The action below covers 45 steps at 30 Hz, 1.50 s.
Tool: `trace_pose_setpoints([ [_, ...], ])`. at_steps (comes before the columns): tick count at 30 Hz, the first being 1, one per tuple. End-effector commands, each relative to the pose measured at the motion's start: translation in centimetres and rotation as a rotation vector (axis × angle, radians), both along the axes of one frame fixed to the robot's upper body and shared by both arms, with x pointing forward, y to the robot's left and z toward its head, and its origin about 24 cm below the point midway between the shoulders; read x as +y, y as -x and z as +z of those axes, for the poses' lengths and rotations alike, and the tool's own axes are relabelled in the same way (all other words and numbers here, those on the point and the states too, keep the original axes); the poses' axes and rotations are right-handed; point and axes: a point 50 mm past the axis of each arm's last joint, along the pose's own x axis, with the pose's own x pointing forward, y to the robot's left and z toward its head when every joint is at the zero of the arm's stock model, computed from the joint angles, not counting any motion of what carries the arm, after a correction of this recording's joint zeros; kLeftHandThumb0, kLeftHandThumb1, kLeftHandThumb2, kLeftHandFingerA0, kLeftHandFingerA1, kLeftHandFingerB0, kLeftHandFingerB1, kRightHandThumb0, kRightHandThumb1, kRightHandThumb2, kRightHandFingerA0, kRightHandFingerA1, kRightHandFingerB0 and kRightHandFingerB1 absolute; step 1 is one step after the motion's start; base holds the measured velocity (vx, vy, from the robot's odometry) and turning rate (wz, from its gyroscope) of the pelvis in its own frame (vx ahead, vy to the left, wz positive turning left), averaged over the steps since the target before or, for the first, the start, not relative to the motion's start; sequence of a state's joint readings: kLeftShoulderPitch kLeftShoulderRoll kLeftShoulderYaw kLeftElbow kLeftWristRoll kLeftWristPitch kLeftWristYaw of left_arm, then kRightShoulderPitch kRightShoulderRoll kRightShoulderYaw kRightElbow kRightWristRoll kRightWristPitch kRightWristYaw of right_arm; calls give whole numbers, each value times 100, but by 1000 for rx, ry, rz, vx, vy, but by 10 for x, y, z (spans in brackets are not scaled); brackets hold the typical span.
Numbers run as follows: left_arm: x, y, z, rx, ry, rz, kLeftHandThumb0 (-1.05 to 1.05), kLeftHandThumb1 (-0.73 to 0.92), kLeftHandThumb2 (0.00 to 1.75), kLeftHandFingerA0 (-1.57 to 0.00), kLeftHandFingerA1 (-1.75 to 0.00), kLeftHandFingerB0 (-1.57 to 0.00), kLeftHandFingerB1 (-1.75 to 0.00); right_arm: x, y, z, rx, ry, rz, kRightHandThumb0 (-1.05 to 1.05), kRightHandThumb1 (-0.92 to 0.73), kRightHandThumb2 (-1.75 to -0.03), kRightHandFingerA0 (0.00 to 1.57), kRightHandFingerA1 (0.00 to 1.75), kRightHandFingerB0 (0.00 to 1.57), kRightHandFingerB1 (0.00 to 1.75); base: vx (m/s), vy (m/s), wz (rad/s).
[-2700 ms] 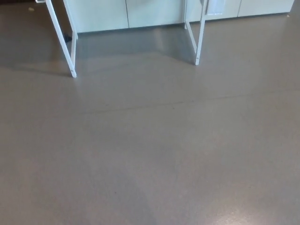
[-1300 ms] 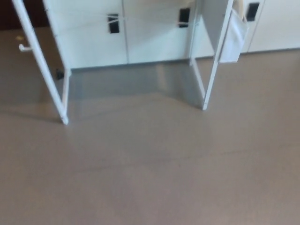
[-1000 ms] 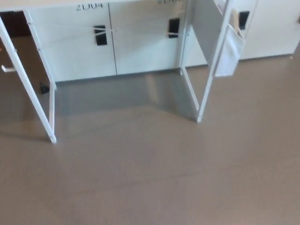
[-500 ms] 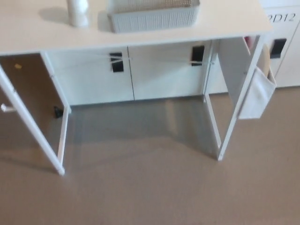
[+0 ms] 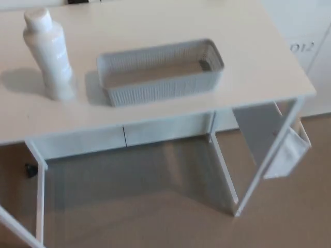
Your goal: The robot walk up to a desk on which a bottle is kept on the left hand side and a container is kept on the right hand side. The robot uses its left hand to pick up the bottle and places it in the container.
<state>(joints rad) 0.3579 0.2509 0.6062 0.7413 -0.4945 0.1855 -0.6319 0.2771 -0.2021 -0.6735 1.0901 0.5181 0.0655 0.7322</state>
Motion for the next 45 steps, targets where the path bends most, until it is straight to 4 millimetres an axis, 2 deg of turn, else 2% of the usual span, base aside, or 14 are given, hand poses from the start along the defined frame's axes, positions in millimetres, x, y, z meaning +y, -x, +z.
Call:
trace_pose_setpoints([
  [1, 2, 4, 1, 10, 0, 4, -14, 60, 60, -25, -36, -14, -27, -6, -1, 3, -7, 27, 12, -27, -17, -79, 7, 53, 6, 52, 309, -9, 25],
  [3, 2, 4, 1, 14, -7, 6, -16, 58, 59, -30, -36, -18, -29, -6, -1, 3, 3, 26, 2, -25, -12, -77, 11, 54, 10, 53, 340, -50, 28],
  [4, 2, 4, 2, 14, -6, 4, -16, 57, 59, -29, -38, -18, -29, -6, 0, 2, 7, 31, 0, -48, -34, -52, 22, 38, 20, 32, 361, -68, 28],
  [6, 2, 5, 2, 13, -2, 1, -17, 56, 59, -28, -38, -18, -29, -5, 0, 3, -6, 38, 15, -49, -34, -51, 23, 42, 19, 35, 336, -93, 39],
  [9, 2, 5, 2, 16, 0, 9, -13, 56, 57, -34, -38, -19, -28, -4, 1, 3, -8, 36, 12, -47, -34, -51, 25, 42, 22, 35, 378, -139, 13],
  [10, 1, 5, 2, 19, -2, 9, -17, 57, 59, -28, -34, -17, -29, -4, 1, 3, -5, 36, 8, -51, -33, -66, 22, 47, 14, 40, 319, -145, 0],
  [17, 2, 4, 0, 46, -12, -2, -17, 56, 57, -37, -41, -22, -29, -3, 1, 2, 6, 35, -7, -50, -32, -66, 29, 50, 19, 41, 30, 33, -6],
  [18, 2, 4, 0, 60, -7, -7, -13, 58, 57, -33, -38, -20, -28, -2, 2, 2, 2, 32, 0, -51, -33, -65, 23, 48, 14, 39, -73, 112, -31],
  [23, 4, 5, -2, 101, 6, -38, -16, 52, 57, -28, -35, -21, -30, -3, 5, 1, 18, 30, 3, -50, -32, -65, 29, 49, 20, 40, -58, 240, 4],
  [24, 5, 6, -3, 104, 6, -43, -13, 54, 56, -32, -36, -21, -29, -3, 6, 1, 24, 29, 3, -44, -37, -52, 35, 44, 23, 32, 47, 84, 10],
  [28, 5, 7, -3, 101, 8, -44, -15, 54, 55, -37, -38, -22, -29, -2, 7, 1, 17, 18, 1, -43, -36, -51, 35, 43, 22, 30, 79, -5, 8],
  [29, 5, 7, -2, 106, 10, -33, -14, 53, 55, -39, -38, -23, -29, -2, 8, 1, 12, 17, 6, -43, -36, -52, 35, 44, 22, 31, 78, -81, 16],
  [30, 5, 7, -2, 106, 12, -41, -15, 54, 56, -37, -39, -23, -29, -2, 8, 1, 12, 20, 13, -49, -32, -65, 31, 49, 20, 39, 67, -83, 12],
  [45, 5, 2, -2, 105, 9, -78, -16, 57, 57, -31, -34, -20, -28, 0, 8, 1, 16, 29, 16, -49, -31, -66, 25, 47, 18, 39, 12, -16, 1],
])
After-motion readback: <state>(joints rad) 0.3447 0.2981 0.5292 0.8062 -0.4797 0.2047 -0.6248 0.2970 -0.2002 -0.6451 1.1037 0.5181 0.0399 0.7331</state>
